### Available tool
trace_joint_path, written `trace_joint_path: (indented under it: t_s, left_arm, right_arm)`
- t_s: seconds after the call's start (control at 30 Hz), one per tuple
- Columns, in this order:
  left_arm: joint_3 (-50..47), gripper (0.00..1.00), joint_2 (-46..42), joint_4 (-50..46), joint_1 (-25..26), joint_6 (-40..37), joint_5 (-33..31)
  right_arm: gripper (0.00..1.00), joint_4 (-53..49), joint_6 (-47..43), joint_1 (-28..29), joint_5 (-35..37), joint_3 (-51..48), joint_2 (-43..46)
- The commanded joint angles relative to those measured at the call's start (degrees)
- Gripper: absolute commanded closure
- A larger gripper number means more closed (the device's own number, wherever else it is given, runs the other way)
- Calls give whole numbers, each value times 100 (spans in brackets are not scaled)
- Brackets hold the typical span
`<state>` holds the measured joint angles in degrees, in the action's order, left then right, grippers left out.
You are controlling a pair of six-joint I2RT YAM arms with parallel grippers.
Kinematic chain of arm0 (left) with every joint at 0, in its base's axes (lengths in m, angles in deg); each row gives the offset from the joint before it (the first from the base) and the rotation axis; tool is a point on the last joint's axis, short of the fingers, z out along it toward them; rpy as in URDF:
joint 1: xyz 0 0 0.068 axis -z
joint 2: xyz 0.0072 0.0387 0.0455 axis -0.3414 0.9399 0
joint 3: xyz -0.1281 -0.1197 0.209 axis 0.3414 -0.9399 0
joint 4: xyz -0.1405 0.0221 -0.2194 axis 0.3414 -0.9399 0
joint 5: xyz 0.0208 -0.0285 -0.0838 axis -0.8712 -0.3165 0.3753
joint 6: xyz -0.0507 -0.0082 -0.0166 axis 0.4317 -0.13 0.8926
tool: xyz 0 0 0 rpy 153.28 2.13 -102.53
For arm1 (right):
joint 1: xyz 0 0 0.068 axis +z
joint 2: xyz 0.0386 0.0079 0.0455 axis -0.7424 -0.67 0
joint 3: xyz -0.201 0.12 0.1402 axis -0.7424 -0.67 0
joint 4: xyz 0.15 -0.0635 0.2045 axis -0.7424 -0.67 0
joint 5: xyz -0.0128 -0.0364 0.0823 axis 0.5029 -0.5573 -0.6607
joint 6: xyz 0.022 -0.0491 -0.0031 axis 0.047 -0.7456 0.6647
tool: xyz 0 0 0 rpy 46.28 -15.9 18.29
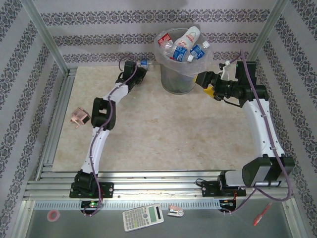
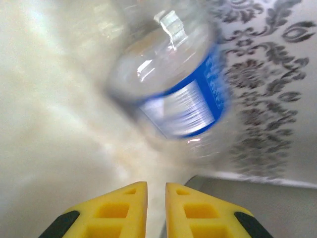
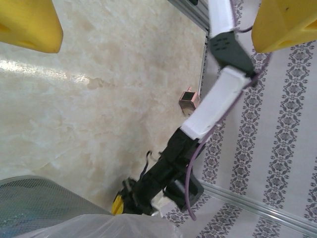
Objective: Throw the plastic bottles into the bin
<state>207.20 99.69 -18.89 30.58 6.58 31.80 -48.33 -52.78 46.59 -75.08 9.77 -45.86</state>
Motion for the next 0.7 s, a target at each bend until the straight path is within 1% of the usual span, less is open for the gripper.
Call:
trace_joint_path:
  t_s: [0.0, 0.03, 0.07, 0.13, 0.2, 0.23, 0.27, 0.3, 0.33, 0.37, 0.43, 0.5, 0.57, 0.63, 0.67]
  left_arm:
    - [-1611, 81, -1822, 651, -318, -913, -323]
    - [-1945, 81, -2183, 626, -376, -1067, -300]
    - [-2083, 79, -2386, 456, -397, -1258, -257]
    - [-2154, 78, -2670, -34, -424, -1645, -153]
    - [-2388, 77, -2875, -27, -432, -1715, -99]
    - [-2652, 74, -3012, 195, -435, -1636, -128]
    - [-2854, 69, -3113, 383, -444, -1557, -173]
    - [-2963, 63, -3177, 472, -450, -1507, -207]
    - [-2893, 57, -3169, 333, -450, -1557, -201]
    - [-2715, 48, -3118, 105, -453, -1666, -168]
    - [-2055, 31, -2867, -812, -399, -2046, -175]
    - [-1196, 20, -2521, -1880, -304, -2504, -366]
    - [-112, 13, -2026, -2965, -199, -2891, -588]
    - [1154, 10, -1363, -4010, -98, -3159, -820]
    - [1669, 9, -1091, -4337, -63, -3239, -891]
  right_arm:
    - [2, 43, -12, 3, 73, -181, 199]
    - [2, 78, 6, 11, 73, -225, 211]
    - [2, 114, 21, 23, 72, -257, 208]
    - [2, 151, 45, 69, 94, -289, 157]
    - [2, 153, 52, 140, 111, -258, 72]
    - [2, 159, 55, 208, 124, -222, 24]
    - [2, 154, 46, 302, 169, -198, -12]
    - [2, 155, 19, 405, 237, -171, -50]
    - [2, 143, 7, 506, 289, -149, -72]
    - [2, 134, 12, 581, 315, -142, -95]
    - [2, 108, 15, 723, 377, -157, -109]
    - [2, 90, 30, 805, 440, -205, -66]
    - [2, 112, 57, 854, 498, -270, -5]
    - [2, 116, 77, 873, 526, -315, 47]
    - [2, 116, 83, 873, 530, -329, 65]
